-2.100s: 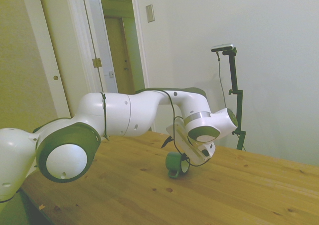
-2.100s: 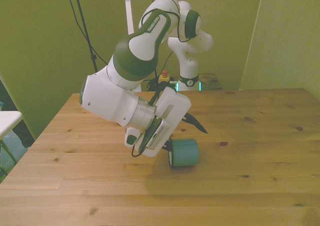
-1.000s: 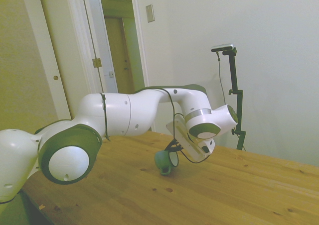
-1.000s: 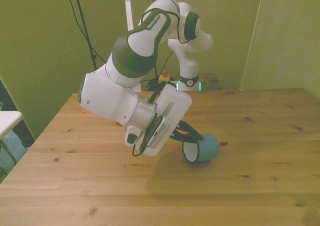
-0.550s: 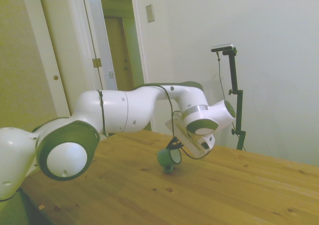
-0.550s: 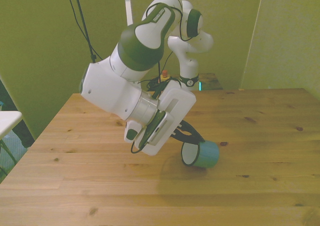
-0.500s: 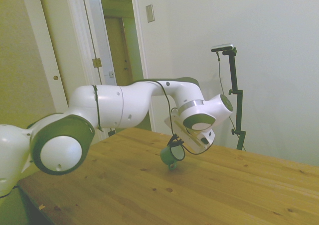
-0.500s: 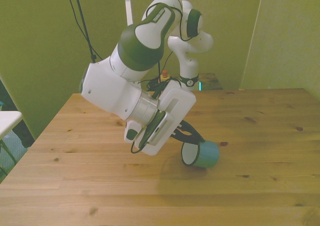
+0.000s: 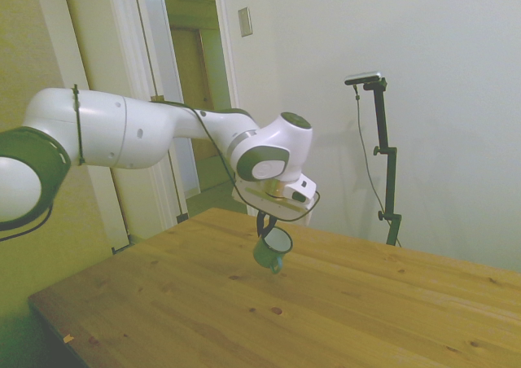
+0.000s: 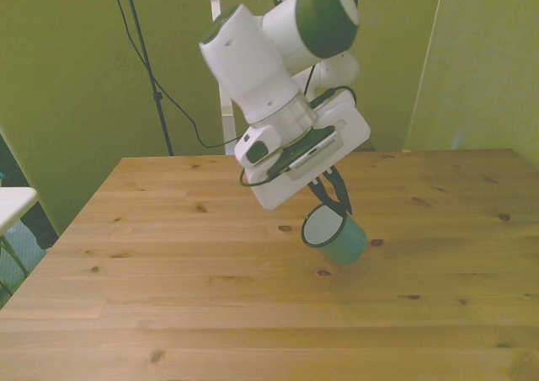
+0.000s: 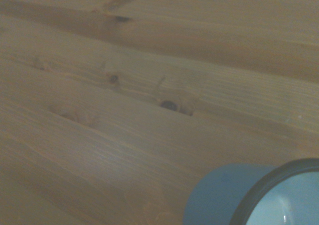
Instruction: Flip the mug upright
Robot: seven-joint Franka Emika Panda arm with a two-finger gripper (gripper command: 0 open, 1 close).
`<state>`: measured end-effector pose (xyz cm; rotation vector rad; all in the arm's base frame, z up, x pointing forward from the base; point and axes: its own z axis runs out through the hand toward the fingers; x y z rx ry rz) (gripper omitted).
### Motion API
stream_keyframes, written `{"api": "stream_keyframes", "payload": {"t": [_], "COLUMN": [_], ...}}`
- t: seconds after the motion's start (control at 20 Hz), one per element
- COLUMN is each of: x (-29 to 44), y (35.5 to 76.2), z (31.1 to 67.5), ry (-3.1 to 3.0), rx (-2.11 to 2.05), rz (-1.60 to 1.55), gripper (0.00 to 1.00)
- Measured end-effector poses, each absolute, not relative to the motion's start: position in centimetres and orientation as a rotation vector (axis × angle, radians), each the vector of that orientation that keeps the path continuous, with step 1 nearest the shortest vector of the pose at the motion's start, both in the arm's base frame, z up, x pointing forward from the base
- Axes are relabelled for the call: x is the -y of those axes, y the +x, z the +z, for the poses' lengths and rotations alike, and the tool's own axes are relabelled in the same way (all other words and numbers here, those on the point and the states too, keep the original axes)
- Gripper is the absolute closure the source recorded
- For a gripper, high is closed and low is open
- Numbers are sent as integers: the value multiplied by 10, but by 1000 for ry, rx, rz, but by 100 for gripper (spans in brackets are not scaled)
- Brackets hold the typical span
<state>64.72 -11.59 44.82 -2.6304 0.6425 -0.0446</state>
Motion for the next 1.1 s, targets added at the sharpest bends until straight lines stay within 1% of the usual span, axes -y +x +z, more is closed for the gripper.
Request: {"api": "stream_keyframes", "payload": {"t": [0.4, 0.65, 0.9, 0.95, 1.1], "x": [70, 59, 56, 56, 56], "y": [591, 577, 576, 576, 576], "z": [429, 425, 416, 416, 415], "ry": [-2834, -2925, -2964, -2963, -2952], "rx": [-740, -806, -842, -848, -882], "rz": [-208, -298, -289, -288, -284], "gripper": [100, 100, 100, 0, 0]}}
